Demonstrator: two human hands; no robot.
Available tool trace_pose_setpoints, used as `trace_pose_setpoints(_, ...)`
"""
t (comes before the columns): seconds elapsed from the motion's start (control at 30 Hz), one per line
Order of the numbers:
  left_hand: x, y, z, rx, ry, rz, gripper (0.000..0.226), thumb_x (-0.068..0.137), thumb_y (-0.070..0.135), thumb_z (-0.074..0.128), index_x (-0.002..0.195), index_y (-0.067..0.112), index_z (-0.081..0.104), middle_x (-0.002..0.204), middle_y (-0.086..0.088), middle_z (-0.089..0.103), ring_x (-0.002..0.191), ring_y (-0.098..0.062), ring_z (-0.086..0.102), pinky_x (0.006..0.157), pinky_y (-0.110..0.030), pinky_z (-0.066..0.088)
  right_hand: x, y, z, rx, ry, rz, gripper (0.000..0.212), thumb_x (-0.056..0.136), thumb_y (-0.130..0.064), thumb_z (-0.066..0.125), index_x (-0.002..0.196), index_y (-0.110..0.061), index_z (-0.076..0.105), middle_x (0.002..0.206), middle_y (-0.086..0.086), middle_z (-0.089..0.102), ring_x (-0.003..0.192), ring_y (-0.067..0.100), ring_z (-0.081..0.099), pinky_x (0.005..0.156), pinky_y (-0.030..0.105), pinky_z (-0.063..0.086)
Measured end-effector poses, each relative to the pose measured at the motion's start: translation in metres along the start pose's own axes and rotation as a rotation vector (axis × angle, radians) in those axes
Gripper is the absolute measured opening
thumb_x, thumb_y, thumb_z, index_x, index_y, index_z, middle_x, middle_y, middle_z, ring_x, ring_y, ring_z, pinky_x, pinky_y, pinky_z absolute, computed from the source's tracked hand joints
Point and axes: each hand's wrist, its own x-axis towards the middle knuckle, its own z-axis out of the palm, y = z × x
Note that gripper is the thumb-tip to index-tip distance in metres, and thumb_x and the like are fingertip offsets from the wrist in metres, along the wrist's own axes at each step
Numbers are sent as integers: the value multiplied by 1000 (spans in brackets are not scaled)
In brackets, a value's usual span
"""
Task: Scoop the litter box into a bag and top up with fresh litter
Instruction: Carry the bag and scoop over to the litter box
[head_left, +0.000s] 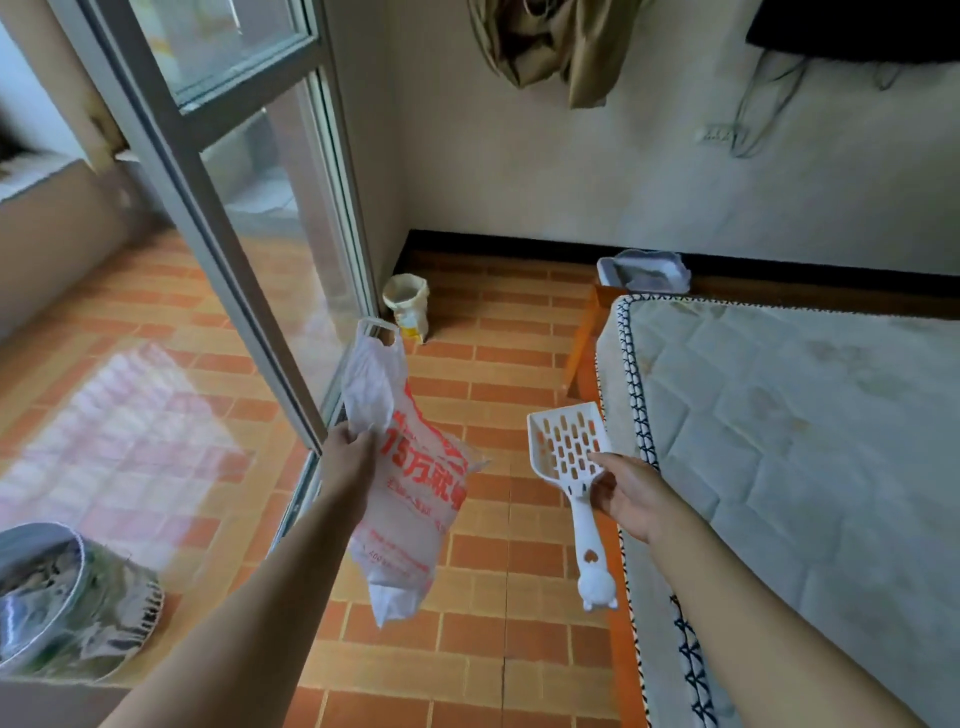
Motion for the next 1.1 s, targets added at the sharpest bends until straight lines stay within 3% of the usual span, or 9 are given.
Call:
trace_pose_setpoints(0.1,21,5,7,18,-70,19,21,85,10,62,101,-3,62,85,-21,68,68,-32,66,67,-44,57,5,0,-2,78,32,-22,9,93,-4,52,94,1,60,77,12,69,56,18,70,45,25,55)
trace_pose_setpoints(0.2,36,11,14,45,-117,26,23,86,13,60,103,-2,61,91,-24,68,77,-39,68,74,-53,57,11,-3,-3,119,77,-52,8,91,-6,55,92,0,60,84,13,67,68,22,67,45,25,55)
trace_pose_setpoints(0.47,78,36,46,65,-126,45,11,89,10,56,98,5,57,78,-13,65,65,-28,64,60,-33,53,55,-35,0,42,140,-86,26,88,-39,60,92,-14,63,81,5,66,63,16,55,57,29,47)
trace_pose_setpoints(0.53,91,44,58,75,-125,39,7,89,9,54,96,8,55,77,-13,64,65,-28,63,62,-36,54,74,-46,2,77,122,-80,31,87,-45,58,91,-14,64,80,8,62,60,18,48,49,23,46)
trace_pose_setpoints(0.6,109,51,73,80,-121,38,9,89,9,54,97,7,56,81,-17,64,68,-32,64,69,-45,56,99,-60,4,105,111,-82,37,85,-49,58,95,-14,66,90,14,63,72,26,53,51,23,49)
trace_pose_setpoints(0.7,142,65,101,103,-102,33,16,89,12,55,102,4,58,86,-20,65,74,-37,65,77,-53,55,139,-88,5,161,92,-76,42,86,-49,57,104,-11,63,97,14,70,81,29,66,67,32,52)
trace_pose_setpoints(0.83,185,94,145,124,-103,32,12,91,13,53,100,5,56,82,-17,65,70,-34,65,74,-51,55,191,-134,5,214,84,-61,49,88,-45,57,117,-6,59,108,18,68,79,29,67,74,36,53)
trace_pose_setpoints(0.93,215,116,177,132,-101,45,8,91,13,54,96,7,57,83,-18,66,69,-34,65,73,-50,56,225,-174,7,205,78,-51,53,88,-46,57,121,-5,56,114,21,65,78,29,66,72,36,53)
trace_pose_setpoints(1.1,260,143,217,141,-90,56,10,92,16,54,100,10,55,81,-13,65,72,-34,67,71,-47,56,273,-230,15,186,87,-47,49,89,-46,55,118,-6,57,95,14,70,65,23,69,61,30,55)
